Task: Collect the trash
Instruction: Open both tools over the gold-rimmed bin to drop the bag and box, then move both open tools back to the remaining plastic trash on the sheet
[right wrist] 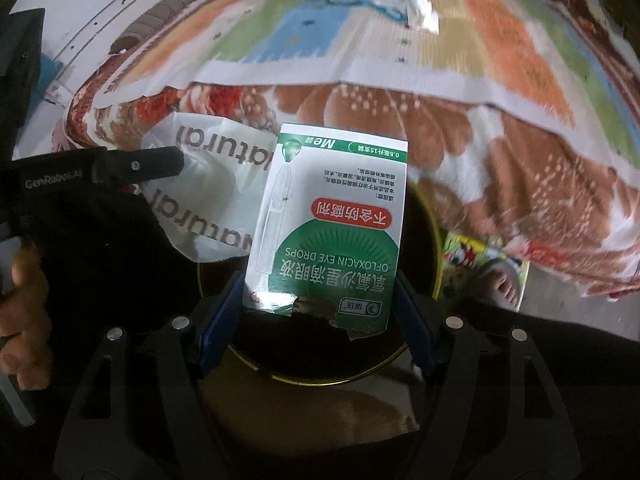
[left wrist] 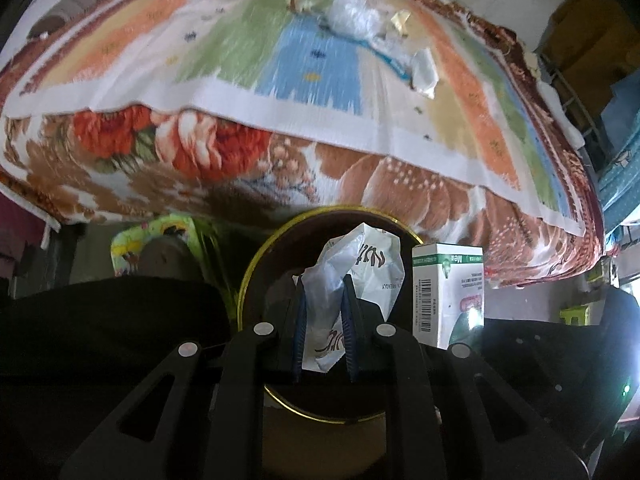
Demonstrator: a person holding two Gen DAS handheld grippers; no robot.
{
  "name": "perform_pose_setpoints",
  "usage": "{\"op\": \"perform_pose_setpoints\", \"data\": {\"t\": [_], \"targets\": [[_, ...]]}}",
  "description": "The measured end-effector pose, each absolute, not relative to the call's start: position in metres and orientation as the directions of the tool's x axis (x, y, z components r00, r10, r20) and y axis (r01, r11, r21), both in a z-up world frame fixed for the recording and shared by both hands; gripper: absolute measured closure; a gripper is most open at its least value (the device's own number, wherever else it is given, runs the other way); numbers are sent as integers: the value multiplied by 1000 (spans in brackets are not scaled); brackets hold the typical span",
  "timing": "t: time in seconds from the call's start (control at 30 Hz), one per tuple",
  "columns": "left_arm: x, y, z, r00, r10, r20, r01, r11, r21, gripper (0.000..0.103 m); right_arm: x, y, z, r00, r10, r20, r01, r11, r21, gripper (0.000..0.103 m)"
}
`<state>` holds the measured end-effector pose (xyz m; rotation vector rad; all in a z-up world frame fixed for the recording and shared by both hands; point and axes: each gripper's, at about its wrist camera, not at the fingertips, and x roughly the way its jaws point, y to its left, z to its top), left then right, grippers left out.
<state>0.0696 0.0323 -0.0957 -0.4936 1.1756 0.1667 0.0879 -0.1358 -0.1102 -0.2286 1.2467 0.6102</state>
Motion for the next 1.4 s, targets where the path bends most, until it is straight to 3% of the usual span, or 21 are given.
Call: {"op": "perform_pose_setpoints", "data": {"t": [0.3, 0.33, 0.4, 0.43, 0.7, 1.0, 1.17, 1.3, 1.4], "targets": [[84, 36, -123, 291, -137, -947, -432, 864, -258, 86, 102, -138, -137, 96, 264, -960, -482, 856, 187, 34], [86, 37, -126, 287, -144, -947, -434, 861, -263, 84, 104, -139, -141, 81, 262, -962, -468, 862, 195, 33], [90, 38, -131, 280, -179, -943, -439, 850, -292, 61, 108, -141, -144, 75, 268, -960, -447, 870, 208, 30], [91, 39, -132, 283, -172, -943, -444, 848, -288, 56, 109, -142, -144, 76, 270, -960, -439, 873, 211, 25], [95, 47, -108, 346, -87, -934, -448, 860, -246, 54, 113, -143, -125, 132, 303, -944, -451, 866, 215, 22], [117, 67, -71, 415, -16, -910, -420, 884, -207, 42, 127, -140, -87, 268, 314, -911, -505, 851, 144, 22], [129, 74, -56, 444, 0, -896, -397, 897, -196, 32, 139, -141, -64, 355, 324, -877, -518, 849, 104, 22], [142, 81, -44, 481, -12, -877, -378, 899, -220, 21, 150, -137, -44, 406, 348, -845, -531, 842, 92, 16], [152, 82, -35, 522, -1, -853, -353, 910, -217, 6, 160, -134, -36, 423, 357, -833, -537, 839, 87, 13]]}}
